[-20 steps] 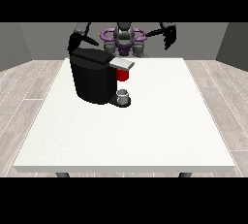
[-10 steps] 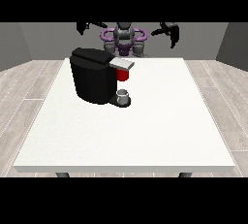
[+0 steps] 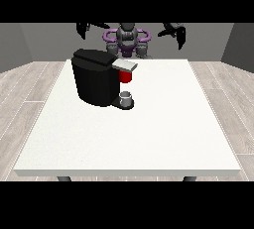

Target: Insert the coffee pod into the coffee machine and close the lid

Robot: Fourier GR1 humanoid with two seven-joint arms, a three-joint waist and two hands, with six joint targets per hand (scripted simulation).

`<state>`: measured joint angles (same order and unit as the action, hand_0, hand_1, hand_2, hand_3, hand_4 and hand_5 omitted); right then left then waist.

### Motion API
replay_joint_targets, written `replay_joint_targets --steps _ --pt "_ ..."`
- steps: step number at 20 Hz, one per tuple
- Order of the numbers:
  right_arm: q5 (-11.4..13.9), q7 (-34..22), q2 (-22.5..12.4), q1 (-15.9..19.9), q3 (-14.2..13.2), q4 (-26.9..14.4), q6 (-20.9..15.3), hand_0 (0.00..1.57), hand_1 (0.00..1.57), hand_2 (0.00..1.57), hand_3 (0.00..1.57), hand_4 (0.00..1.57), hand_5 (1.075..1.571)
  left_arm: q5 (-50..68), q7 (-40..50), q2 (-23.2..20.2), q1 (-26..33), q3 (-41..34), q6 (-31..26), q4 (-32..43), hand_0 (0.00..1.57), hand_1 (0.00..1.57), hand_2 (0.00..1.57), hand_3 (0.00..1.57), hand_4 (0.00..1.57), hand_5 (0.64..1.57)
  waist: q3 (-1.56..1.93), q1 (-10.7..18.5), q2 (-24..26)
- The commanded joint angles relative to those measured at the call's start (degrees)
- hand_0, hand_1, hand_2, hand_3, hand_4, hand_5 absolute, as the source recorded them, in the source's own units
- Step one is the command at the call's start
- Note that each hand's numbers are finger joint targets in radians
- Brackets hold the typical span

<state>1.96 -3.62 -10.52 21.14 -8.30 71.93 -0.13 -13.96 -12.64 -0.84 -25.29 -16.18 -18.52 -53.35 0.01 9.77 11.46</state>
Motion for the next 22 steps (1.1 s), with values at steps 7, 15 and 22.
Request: replay_joint_targets --steps 7,15,22 --pt "-5.69 -2.75 0.51 9.1 -4.19 -6.83 -0.13 0.0 0.0 0.0 0.0 0.18 1.571 3.73 2.03 0.82 3.94 5.78 3.89 -11.39 0.0 0.0 0.0 0.0 0.26 1.571 0.0 0.97 -7.86" --pt "-3.91 -0.14 2.62 9.22 -1.14 -10.62 -0.82 0.0 0.0 0.0 0.0 0.0 1.571 6.35 5.49 -1.18 10.37 7.01 0.37 -22.89 0.0 0.0 0.0 0.0 0.36 1.571 0.01 1.42 -8.47" --pt "-3.61 -0.94 -0.27 18.3 -1.9 -14.13 -0.7 0.0 0.0 0.0 0.0 0.0 1.571 7.04 6.39 -0.63 12.78 9.0 1.79 -28.44 0.0 0.0 0.0 0.0 0.34 1.571 0.0 2.72 -12.86"
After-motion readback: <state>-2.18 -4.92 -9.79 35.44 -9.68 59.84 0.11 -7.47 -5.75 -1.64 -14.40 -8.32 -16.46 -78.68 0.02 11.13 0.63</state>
